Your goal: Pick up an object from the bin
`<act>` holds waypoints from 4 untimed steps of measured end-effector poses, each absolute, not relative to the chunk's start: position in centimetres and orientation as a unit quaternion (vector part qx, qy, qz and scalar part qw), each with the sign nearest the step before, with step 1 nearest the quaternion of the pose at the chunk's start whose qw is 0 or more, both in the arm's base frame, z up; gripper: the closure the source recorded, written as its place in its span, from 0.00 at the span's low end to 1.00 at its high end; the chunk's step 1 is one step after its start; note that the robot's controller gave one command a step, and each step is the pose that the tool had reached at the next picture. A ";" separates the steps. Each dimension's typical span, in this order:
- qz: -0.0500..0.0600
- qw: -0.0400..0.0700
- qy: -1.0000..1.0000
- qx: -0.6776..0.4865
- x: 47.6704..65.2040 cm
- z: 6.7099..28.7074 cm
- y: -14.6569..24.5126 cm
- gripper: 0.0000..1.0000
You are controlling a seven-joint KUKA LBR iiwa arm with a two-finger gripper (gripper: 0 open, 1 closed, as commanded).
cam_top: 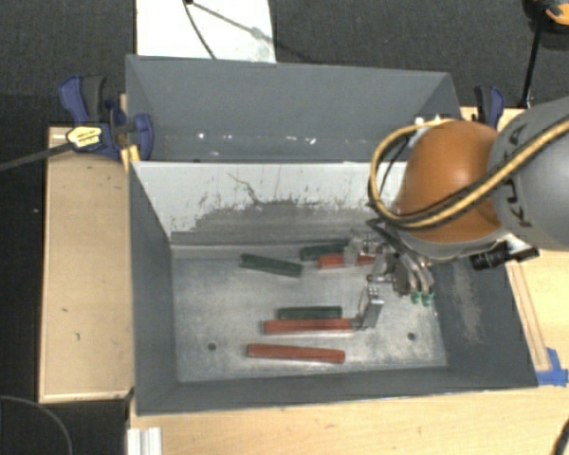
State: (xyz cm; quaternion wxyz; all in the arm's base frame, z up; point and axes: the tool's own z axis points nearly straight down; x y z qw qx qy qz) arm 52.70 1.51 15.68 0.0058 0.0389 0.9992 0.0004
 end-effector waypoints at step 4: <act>0.000 0.001 0.999 0.033 56.3 21.3 7.1 1.00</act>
Offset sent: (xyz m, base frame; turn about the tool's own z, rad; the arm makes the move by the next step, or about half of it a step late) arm 0.0084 0.0050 -0.0781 0.0162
